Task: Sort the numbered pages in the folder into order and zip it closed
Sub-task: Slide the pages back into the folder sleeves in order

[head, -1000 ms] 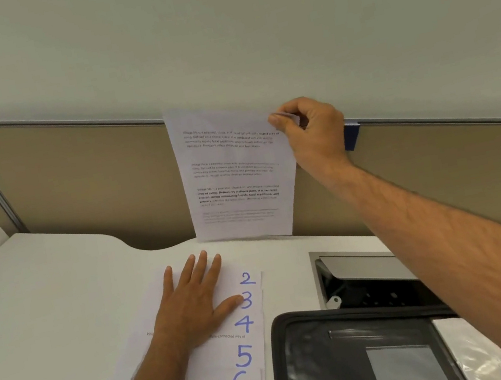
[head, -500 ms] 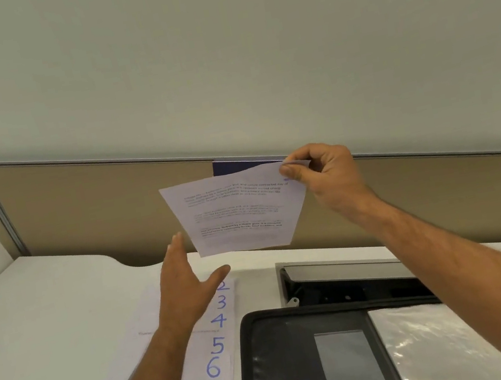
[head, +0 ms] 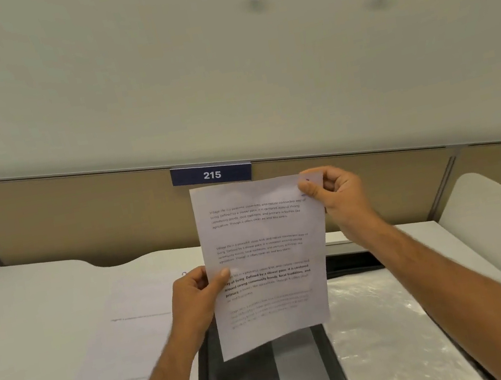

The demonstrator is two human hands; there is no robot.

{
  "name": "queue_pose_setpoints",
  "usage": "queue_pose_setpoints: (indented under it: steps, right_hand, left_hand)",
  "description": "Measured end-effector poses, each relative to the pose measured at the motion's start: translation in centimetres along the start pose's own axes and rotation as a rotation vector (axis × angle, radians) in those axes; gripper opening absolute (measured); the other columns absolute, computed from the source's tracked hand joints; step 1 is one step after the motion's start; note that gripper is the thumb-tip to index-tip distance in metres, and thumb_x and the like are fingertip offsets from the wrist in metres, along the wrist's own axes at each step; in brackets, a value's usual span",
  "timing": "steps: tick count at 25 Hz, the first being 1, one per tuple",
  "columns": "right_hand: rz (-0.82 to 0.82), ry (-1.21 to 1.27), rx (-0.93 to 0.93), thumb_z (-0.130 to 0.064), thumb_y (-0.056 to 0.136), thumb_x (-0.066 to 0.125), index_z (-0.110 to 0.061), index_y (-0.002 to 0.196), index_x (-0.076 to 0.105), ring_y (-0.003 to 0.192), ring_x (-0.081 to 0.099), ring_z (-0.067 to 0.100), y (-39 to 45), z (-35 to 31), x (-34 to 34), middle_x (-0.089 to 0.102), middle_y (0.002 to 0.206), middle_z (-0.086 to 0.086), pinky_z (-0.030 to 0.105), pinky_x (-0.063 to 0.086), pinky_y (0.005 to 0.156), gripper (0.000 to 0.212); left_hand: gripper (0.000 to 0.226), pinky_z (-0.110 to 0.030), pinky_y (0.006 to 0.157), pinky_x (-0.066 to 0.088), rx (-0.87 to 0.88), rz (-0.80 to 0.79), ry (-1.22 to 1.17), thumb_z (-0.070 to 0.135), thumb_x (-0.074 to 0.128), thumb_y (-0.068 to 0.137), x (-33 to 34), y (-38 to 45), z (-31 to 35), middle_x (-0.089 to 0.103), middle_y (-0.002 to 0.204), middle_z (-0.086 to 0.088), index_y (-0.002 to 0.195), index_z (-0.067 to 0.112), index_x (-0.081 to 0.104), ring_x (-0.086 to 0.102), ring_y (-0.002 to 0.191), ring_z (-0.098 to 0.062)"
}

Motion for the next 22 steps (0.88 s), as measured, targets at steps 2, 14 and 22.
queue_pose_setpoints:
  steps: [2,14,22]
  right_hand:
    - [-0.003,0.021,0.123,-0.017,0.083,0.075,-0.008,0.115,0.068,0.093,0.075,0.024,-2.2,2.8,-1.7,0.077,0.103,0.006,0.039,0.062,0.077,0.034]
    - [-0.065,-0.088,0.52,-0.016,0.071,0.084,-0.001,0.107,0.073,0.094,0.075,0.032,-9.7,14.2,-12.2,0.076,0.105,0.013,0.05,0.06,0.086,0.041]
    - [0.296,-0.008,0.53,-0.002,0.083,0.075,-0.005,0.112,0.068,0.091,0.073,0.032,-4.1,15.2,-25.7,0.076,0.104,0.009,0.041,0.06,0.073,0.03]
  left_hand:
    - [0.013,-0.043,0.075,0.062,-0.051,-0.004,-0.035,0.014,0.074,0.088,1.5,-1.3,-0.4,0.078,0.091,-0.001,0.101,0.012,0.073,0.076,0.081,-0.024]
    - [0.018,-0.044,0.076,0.062,-0.151,-0.02,0.053,0.027,0.073,0.09,11.0,-2.4,-4.2,0.077,0.089,-0.005,0.091,0.009,0.074,0.075,0.078,-0.023]
    - [0.02,-0.016,0.082,0.048,0.025,-0.157,0.674,0.038,0.063,0.096,20.4,0.3,-8.2,0.067,0.105,0.016,0.113,0.029,0.067,0.061,0.093,-0.002]
Point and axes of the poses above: each hand's wrist, its own y-axis towards the middle knuckle, its own x-axis out of the palm, z = x × y, the point moved 8 cm from there along y, towards the middle knuckle
